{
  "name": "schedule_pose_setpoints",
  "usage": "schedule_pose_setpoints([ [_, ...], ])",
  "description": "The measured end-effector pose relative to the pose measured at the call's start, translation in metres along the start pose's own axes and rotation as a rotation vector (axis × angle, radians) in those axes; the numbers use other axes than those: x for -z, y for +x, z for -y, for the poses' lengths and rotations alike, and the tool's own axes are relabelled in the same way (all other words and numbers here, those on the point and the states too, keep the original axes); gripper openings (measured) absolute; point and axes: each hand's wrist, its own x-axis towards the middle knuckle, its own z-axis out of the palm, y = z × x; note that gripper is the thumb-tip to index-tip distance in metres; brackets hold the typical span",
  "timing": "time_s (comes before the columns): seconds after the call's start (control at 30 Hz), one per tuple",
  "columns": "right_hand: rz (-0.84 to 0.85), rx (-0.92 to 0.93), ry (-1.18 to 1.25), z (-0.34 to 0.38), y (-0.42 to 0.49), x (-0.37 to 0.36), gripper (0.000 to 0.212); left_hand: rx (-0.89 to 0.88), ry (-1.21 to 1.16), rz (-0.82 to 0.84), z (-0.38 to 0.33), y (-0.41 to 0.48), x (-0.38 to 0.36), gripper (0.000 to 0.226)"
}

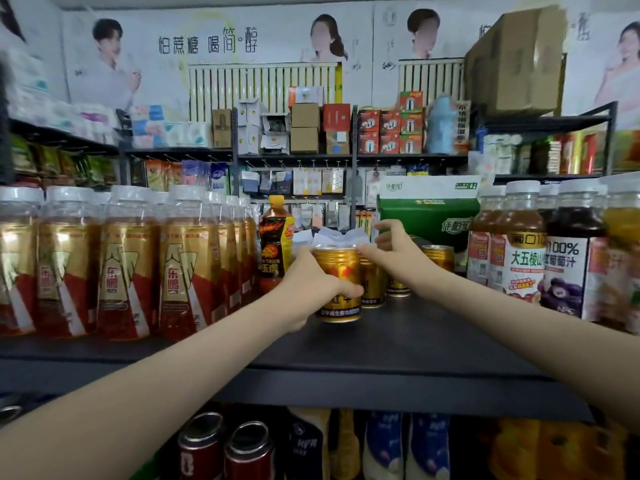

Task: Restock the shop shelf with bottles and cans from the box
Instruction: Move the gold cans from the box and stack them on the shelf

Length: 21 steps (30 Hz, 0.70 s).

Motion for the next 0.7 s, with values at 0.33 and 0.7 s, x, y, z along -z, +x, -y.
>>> schedule_pose_setpoints([
  [0.33, 0.180, -0.142, 0.319, -0.013, -0.022, 0.044, 0.075, -0.425, 0.573, 0.199, -0.023, 0.034, -0.027, 0.101],
  [0.7, 0.071, -0.276, 0.081, -0.057, -0.004, 0.056, 0.063, -0.574, 1.311, 0.145, 0.009, 0.075, -0.012, 0.068],
])
